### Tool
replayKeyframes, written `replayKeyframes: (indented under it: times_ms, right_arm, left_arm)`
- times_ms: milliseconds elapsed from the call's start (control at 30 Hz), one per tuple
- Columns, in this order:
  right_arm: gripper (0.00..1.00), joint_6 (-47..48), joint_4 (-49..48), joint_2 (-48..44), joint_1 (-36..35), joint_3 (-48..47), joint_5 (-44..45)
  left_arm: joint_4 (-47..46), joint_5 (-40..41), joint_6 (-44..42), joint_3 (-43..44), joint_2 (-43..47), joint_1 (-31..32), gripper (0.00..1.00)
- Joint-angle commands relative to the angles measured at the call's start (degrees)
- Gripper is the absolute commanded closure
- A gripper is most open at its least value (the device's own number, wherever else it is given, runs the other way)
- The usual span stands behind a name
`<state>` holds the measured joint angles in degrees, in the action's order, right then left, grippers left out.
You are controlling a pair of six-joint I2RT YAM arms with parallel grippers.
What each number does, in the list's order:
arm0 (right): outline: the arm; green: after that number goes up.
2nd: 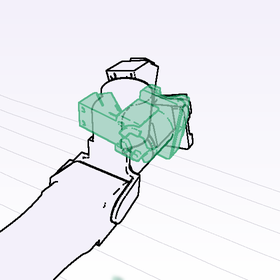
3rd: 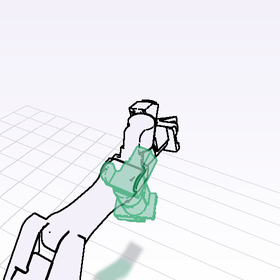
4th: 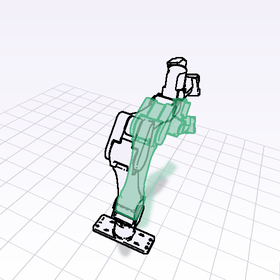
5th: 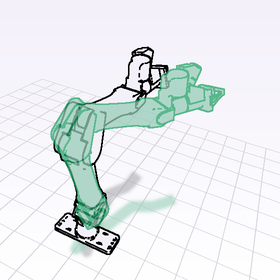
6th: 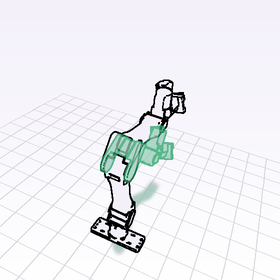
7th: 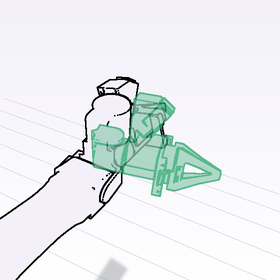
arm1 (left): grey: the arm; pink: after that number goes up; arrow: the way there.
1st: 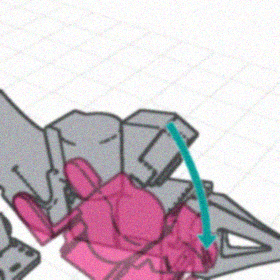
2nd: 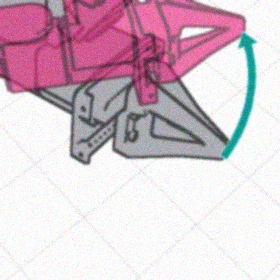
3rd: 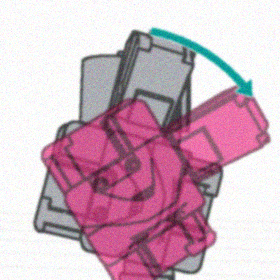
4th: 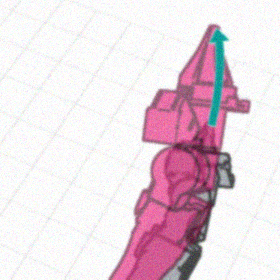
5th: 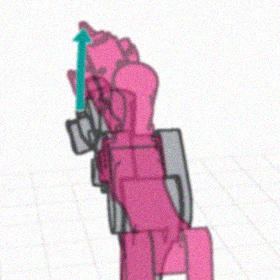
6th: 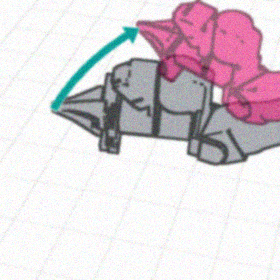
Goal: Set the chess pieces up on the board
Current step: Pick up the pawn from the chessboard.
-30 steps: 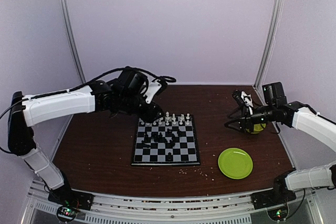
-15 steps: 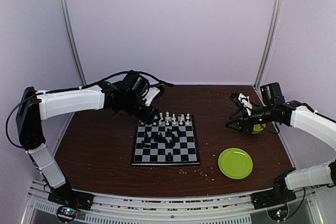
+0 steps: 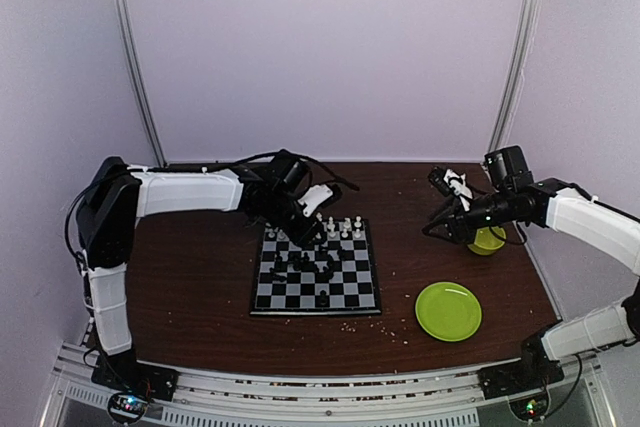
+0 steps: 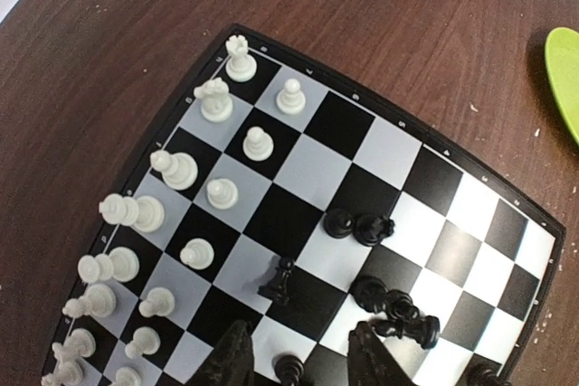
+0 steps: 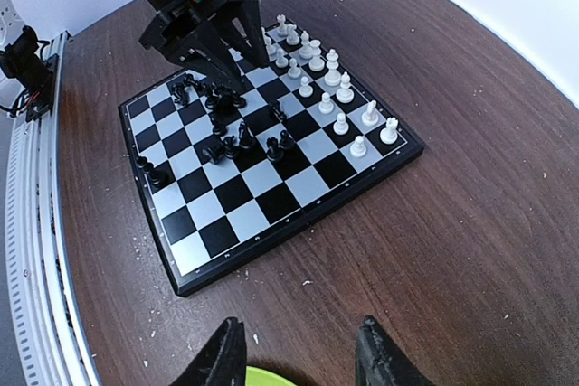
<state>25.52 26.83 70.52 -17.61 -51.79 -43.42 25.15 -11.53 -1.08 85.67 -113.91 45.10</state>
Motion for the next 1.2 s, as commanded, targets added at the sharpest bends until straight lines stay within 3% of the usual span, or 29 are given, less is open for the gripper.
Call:
replayKeyframes:
  times_ms: [0, 300, 567, 1167]
  right_arm:
    - [0.59, 0.39, 0.70, -1.24, -0.30, -0.03, -0.08]
    - [0.59, 0.41, -0.62, -3.52, -0.27, 2.00, 0.48]
    - [0.59, 1.28, 0.17, -1.89, -0.26, 1.40, 0.09]
    - [0.58, 2.02, 0.78, -0.70, -0.25, 1.53, 0.16]
  left_arm:
    - [2.54, -1.81, -7.59, 4.70, -3.21, -0.09, 0.64]
    - [2.98, -6.92, -9.46, 7.39, -5.99, -1.33, 0.68]
    - [4.39, -5.36, -9.64, 7.22, -8.42, -2.02, 0.76]
    - [2.79, -2.74, -10.30, 8.95, -12.38, -2.47, 0.68]
